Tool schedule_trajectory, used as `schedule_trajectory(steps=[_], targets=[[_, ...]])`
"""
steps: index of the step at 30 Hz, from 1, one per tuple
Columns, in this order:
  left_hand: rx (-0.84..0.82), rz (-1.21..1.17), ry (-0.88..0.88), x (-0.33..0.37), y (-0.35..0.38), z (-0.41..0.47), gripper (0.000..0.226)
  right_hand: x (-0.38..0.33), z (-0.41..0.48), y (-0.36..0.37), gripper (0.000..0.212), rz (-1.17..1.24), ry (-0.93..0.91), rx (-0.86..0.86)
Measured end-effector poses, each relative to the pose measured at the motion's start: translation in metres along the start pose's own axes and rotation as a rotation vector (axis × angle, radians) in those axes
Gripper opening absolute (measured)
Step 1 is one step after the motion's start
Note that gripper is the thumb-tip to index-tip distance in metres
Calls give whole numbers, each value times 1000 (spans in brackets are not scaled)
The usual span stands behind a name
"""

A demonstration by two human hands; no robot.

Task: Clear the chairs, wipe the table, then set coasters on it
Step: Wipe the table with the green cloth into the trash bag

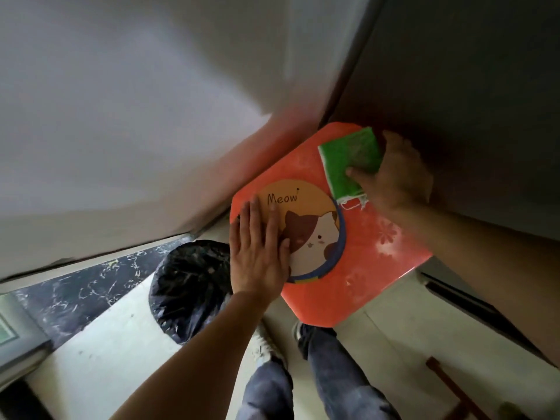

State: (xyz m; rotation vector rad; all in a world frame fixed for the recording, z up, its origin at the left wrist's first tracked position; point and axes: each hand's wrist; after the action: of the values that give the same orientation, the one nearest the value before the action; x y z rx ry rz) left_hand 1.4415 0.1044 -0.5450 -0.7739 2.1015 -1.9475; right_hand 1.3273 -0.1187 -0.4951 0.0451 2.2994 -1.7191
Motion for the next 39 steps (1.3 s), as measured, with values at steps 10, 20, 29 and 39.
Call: schedule_trajectory(steps=[10, 20, 29, 39], targets=[[-35, 15, 28, -1, 0, 6, 62, 8, -41, -20, 32, 230, 86, 46], [-145, -12, 310, -49, -53, -1, 58, -6, -200, -14, 30, 303, 427, 244], [-447, 2, -20, -211, -73, -102, 26, -62, -351, 98, 29, 482, 722, 8], [-455, -399, -771, -302, 60, -130, 38, -56, -350, 270, 31, 657, 863, -143]])
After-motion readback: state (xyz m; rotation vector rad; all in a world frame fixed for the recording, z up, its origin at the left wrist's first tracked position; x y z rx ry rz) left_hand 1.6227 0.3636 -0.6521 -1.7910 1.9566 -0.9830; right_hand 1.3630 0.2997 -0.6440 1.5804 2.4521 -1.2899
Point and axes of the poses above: each hand's wrist, its own z-axis towards the middle knuckle, its own y-axis out of the palm, x = y × z, and after that the axes turned 8 degrees about x, right-handed
